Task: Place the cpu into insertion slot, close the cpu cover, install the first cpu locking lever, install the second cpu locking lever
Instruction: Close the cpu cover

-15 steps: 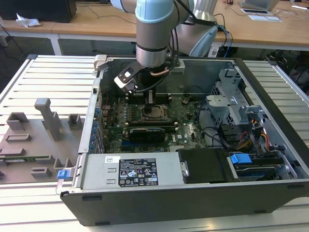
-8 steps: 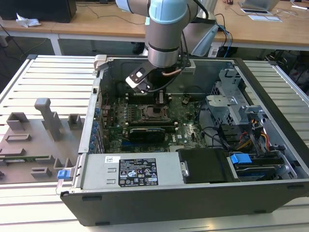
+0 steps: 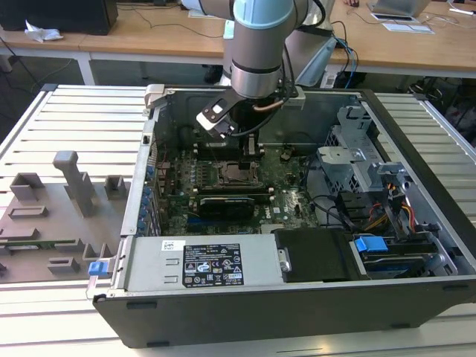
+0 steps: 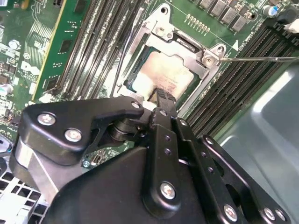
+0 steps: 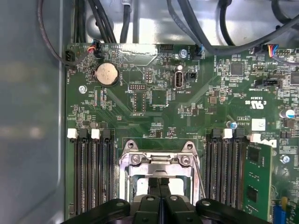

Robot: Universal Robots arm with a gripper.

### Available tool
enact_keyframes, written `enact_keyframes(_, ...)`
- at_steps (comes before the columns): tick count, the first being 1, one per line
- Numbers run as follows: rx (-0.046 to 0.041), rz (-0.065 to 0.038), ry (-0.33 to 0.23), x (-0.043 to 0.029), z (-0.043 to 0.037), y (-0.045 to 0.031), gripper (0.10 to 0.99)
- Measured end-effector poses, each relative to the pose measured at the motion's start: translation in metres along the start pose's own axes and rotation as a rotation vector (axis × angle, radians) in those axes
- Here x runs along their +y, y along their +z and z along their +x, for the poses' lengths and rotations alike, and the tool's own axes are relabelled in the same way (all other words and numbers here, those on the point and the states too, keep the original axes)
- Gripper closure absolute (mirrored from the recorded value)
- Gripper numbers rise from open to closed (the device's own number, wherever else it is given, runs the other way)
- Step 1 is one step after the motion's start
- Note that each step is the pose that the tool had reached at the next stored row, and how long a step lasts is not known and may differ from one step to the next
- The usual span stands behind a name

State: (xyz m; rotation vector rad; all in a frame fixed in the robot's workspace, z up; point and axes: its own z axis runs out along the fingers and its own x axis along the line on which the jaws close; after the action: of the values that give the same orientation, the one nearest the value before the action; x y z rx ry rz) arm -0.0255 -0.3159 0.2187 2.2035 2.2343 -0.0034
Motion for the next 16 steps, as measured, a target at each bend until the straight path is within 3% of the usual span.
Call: enact_keyframes(16,0.0000,0.000,0.000,0.0000,0.0000,-0.0117,0.980)
